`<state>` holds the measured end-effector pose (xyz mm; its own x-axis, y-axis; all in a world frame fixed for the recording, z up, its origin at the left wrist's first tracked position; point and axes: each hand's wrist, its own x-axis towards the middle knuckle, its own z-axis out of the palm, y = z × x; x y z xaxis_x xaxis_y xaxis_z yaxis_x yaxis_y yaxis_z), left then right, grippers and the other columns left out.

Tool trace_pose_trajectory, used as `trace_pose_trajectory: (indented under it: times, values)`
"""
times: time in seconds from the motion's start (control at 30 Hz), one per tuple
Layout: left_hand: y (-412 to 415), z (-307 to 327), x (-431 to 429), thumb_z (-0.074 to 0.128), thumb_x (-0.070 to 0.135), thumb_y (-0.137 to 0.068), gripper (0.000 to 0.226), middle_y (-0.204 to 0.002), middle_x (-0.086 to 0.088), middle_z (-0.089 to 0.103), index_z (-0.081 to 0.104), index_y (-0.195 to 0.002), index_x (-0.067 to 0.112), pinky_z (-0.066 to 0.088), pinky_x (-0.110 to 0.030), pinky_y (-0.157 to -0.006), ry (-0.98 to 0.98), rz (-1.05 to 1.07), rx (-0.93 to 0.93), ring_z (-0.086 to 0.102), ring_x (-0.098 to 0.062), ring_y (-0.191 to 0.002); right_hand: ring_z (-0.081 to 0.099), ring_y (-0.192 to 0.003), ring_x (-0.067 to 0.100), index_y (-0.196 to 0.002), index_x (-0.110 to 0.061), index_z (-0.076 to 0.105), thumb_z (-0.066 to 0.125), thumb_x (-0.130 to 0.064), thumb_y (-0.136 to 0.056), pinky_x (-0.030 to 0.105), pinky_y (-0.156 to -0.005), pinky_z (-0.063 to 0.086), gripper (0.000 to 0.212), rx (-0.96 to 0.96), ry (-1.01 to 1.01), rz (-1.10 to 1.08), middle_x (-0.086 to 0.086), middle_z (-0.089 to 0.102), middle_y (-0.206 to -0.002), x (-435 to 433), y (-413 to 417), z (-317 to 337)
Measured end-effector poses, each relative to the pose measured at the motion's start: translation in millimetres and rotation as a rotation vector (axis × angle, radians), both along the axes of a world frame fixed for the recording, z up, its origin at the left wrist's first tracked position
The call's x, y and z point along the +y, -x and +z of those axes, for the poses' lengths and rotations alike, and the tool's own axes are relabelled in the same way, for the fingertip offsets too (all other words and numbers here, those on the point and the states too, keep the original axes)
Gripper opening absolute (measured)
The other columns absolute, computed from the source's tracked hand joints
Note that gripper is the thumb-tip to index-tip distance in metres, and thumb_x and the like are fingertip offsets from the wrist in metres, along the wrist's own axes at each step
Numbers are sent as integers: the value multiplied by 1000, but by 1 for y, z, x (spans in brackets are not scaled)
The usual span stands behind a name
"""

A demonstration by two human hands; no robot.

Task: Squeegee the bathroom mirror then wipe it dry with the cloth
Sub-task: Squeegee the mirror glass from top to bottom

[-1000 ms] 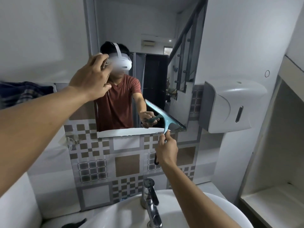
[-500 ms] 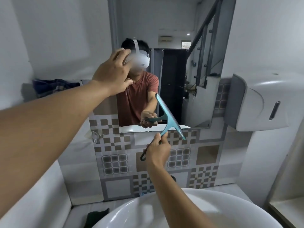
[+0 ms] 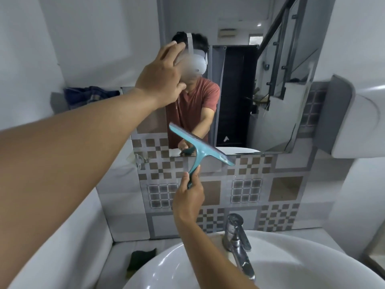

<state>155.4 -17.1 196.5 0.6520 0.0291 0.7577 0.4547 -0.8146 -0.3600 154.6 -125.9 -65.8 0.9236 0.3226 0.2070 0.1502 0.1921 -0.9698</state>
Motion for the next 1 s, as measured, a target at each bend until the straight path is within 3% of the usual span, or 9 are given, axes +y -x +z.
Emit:
trace_pose_trajectory:
  times: [0.1,0.23,0.33,0.5,0.6,0.67,0.77,0.9,1.0]
  values:
    - [0,-2,0,69,28,-90,70,-159,-16,30,39,-151,7,52,-56,-97,0,3,-3,21,-34,-151,61,-80,15,-128,-15,61,44,-29,-105,22,-68,49,32,-25,58,24,-6,58,-85,-2,4,-6]
    - [0,-1,-2,68,27,-91,70,-159,-17,29,38,-151,7,52,-55,-99,4,4,-4,20,-34,-151,58,-76,14,-145,-40,36,43,-29,-106,17,-63,43,41,-126,179,21,5,62,-89,-9,-3,-17]
    - [-1,0,-3,69,27,-91,71,-159,-16,29,38,-151,7,53,-56,-97,16,6,-3,20,-34,-151,54,-73,15,-151,-36,35,42,-30,-106,27,-65,46,46,-179,288,44,8,60,-88,-19,-11,-26]
    - [-1,-1,-5,69,25,-90,69,-159,-16,29,39,-151,7,54,-55,-95,21,18,-8,20,-33,-151,58,-76,14,-154,-33,31,39,-30,-107,30,-67,55,48,-279,435,45,5,58,-92,-38,-17,-25]
    - [-2,-1,-6,69,24,-91,69,-160,-16,28,38,-151,6,51,-55,-98,22,29,-15,19,-34,-152,59,-76,16,-156,-28,29,38,-26,-107,36,-70,58,50,-292,475,67,7,59,-93,-47,-18,-21]
    - [-4,-2,-7,70,23,-92,70,-160,-18,28,38,-151,5,45,-54,-106,8,40,-13,20,-36,-151,58,-78,19,-156,-25,29,37,-22,-107,32,-64,53,50,-295,522,81,8,60,-91,-54,-21,-23]
    - [-5,-2,-7,71,22,-91,72,-159,-21,30,37,-151,3,32,-52,-117,-21,56,6,25,-39,-149,55,-70,12,-152,-23,35,38,-18,-107,16,-51,35,46,-353,612,105,2,60,-85,-74,-24,-21]
    - [3,-6,-15,72,22,-89,67,-156,-20,34,44,-147,5,32,-52,-117,-3,56,26,30,-40,-146,60,-69,9,-131,-18,56,43,-17,-106,18,-54,50,28,-343,640,219,-2,62,-86,-101,-25,-2]
    - [14,-21,-33,74,19,-87,62,-151,-17,41,51,-143,8,43,-53,-111,93,-4,44,38,-38,-140,63,-71,13,-124,-13,60,46,-16,-104,23,-57,56,25,-349,669,286,-1,64,-89,-124,-32,25]
